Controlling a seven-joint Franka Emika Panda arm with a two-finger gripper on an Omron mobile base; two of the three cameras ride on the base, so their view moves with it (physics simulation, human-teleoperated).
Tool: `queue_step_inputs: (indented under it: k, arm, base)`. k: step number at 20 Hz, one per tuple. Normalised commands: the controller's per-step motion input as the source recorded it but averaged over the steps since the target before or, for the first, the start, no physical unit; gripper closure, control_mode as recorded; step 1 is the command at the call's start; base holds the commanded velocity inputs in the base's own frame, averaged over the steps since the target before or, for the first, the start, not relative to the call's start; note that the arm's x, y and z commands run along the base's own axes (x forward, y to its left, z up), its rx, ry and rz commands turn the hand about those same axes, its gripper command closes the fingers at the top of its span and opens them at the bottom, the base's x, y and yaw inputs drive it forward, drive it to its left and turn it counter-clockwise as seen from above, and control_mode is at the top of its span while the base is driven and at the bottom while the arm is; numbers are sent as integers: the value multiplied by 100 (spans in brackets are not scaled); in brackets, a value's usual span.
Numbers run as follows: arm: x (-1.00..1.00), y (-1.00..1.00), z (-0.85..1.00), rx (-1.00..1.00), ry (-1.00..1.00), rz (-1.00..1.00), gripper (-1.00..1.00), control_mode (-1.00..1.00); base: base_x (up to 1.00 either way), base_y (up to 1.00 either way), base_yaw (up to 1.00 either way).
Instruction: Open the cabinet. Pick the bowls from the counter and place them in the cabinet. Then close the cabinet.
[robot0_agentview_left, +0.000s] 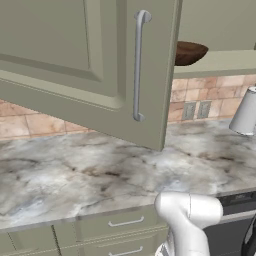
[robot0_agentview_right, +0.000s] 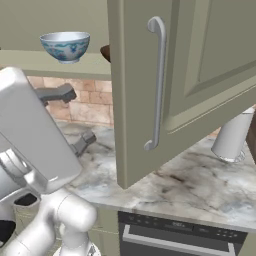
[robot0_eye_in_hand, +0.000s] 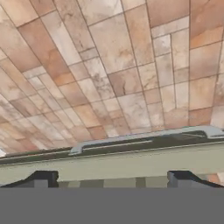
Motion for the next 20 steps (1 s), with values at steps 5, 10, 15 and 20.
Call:
queue_step_inputs:
  k: [5,10,15,20]
  arm:
    - [-66,-39,15,0,0,-10,-100,-100]
    - [-44,-36,7,0,2,-6,-100,-100]
    - [2,-43,10,0,17,1,-100,-100]
    - [15,-9,3,0,26,11,-100,-100]
  base:
    - [0,0,0]
    - [0,0,0]
    - [0,0,0]
    - [0,0,0]
